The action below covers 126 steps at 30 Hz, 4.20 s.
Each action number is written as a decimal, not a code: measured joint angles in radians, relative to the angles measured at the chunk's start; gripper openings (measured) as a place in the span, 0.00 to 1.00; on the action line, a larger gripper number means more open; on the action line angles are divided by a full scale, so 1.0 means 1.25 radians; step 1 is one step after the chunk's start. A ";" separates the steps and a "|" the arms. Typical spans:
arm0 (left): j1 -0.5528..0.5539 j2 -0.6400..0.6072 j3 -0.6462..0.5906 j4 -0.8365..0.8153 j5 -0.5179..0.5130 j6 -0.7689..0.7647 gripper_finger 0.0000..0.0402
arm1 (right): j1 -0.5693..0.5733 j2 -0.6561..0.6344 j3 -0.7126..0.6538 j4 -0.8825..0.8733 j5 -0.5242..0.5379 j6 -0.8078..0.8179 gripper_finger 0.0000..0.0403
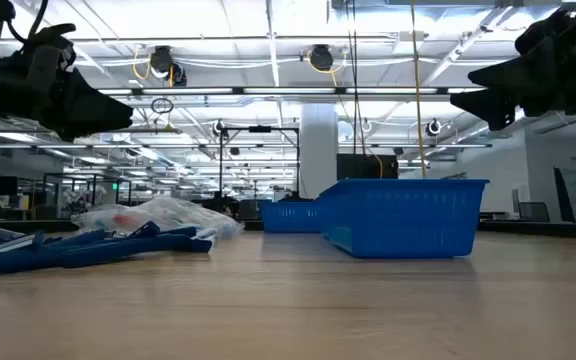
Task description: Pick & Place Travel size toiletries
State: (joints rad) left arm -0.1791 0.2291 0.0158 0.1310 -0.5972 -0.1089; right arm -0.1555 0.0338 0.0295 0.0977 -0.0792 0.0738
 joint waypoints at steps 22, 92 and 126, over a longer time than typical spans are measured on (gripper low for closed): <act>0.000 0.000 0.000 0.000 0.000 0.000 0.48 | 0.000 0.000 0.000 0.000 0.000 0.000 0.73; 0.004 0.001 0.001 0.098 -0.051 -0.133 0.48 | 0.000 0.000 0.000 0.000 0.000 0.000 0.73; 0.588 1.058 0.584 -0.168 0.313 -0.065 0.74 | 0.000 0.000 0.000 0.000 0.000 0.000 0.73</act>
State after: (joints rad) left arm 0.5559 1.5516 0.7464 -0.0784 -0.2055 -0.1898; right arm -0.1555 0.0338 0.0292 0.0973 -0.0792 0.0738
